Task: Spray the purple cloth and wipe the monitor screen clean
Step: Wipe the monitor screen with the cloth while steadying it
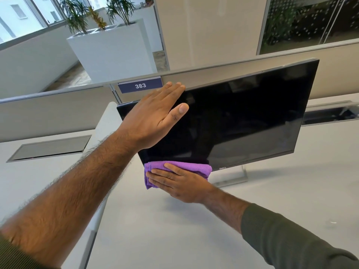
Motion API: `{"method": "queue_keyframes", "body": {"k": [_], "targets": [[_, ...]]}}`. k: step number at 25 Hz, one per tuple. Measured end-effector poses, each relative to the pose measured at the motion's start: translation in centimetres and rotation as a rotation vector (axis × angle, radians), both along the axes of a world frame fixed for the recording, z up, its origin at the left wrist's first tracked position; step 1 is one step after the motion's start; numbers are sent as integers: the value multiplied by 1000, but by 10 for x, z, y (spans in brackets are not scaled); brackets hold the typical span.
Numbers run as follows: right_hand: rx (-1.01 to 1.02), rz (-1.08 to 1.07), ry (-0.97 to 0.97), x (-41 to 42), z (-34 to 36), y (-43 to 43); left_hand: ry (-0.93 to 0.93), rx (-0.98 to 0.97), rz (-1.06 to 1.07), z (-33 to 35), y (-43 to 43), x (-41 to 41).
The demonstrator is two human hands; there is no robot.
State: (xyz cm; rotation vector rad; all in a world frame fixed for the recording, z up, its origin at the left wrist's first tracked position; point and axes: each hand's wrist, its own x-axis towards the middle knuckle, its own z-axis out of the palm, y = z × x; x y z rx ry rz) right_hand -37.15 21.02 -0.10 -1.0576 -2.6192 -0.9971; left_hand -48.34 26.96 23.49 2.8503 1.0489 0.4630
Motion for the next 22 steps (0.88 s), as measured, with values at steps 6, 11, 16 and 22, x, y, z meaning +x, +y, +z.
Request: {"method": "queue_keyframes", "body": {"k": [6, 11, 16, 22], "targets": [[-37, 38, -105, 26, -8, -8, 13, 0, 21, -1, 0, 1], [-29, 23, -163, 58, -4, -15, 0, 3, 28, -1, 0, 3], [0, 4, -212, 97, 1, -22, -14, 8, 39, -3, -1, 4], [2, -43, -193, 149, 1, -35, -40, 60, 30, -7, 0, 4]]}}
